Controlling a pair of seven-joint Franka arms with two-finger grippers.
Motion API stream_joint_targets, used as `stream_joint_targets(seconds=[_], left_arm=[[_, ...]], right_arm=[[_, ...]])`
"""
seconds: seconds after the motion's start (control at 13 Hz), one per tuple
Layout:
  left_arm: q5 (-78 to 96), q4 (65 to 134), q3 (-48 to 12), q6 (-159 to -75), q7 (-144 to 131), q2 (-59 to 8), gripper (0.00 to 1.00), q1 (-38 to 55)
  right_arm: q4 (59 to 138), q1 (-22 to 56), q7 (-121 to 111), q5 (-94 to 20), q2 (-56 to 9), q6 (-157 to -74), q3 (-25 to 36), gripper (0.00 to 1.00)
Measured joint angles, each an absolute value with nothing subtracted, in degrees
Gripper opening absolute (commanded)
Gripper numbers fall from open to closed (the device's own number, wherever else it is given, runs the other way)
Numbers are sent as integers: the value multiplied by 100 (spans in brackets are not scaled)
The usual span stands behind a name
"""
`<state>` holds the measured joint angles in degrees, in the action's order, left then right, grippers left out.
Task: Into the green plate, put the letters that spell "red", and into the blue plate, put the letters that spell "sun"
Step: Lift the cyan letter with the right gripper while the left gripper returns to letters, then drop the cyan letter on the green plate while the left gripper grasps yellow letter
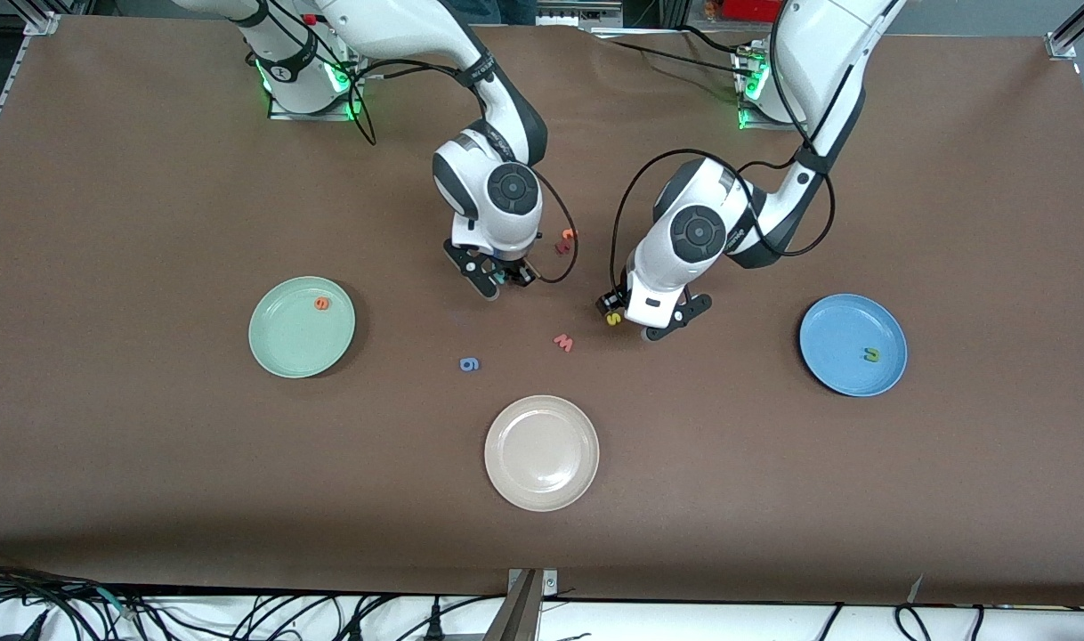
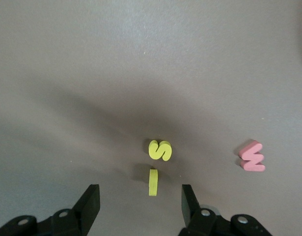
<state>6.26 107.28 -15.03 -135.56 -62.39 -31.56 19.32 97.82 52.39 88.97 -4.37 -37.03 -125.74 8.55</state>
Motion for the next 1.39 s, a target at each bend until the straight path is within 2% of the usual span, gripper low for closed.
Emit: stream_joint_targets(seconds=[0.31, 0.54, 0.69, 0.77, 1.0, 1.39], left_arm=[[626, 10613, -1459, -13818, -6580, -3455, 74, 2165], [539, 10605, -1386, -13851, -6597, -3579, 68, 2324], [446, 10604, -1359, -13851, -6597, -3609, 64, 2348], [444, 10604, -1349, -13851, -6595, -3617, 60, 2348], [415, 10604, -1342, -13851, -6592, -3649, 59, 2356], [256, 10579, -1330, -13881, -6594, -3755, 42, 2466]], right_arm=[[9702, 4546, 7281, -478, -3106, -11518, 1039, 10], [9727, 4037, 5710, -490, -2876, -10964, 1238, 10], [9842, 3922, 4667, -500, -2841, -10796, 1584, 10], [9941, 3910, 4263, -504, -2827, -10786, 1755, 10], [10242, 3853, 2977, -505, -2815, -10841, 2337, 10], [11054, 3026, 1403, -524, -2932, -11916, 2453, 10]])
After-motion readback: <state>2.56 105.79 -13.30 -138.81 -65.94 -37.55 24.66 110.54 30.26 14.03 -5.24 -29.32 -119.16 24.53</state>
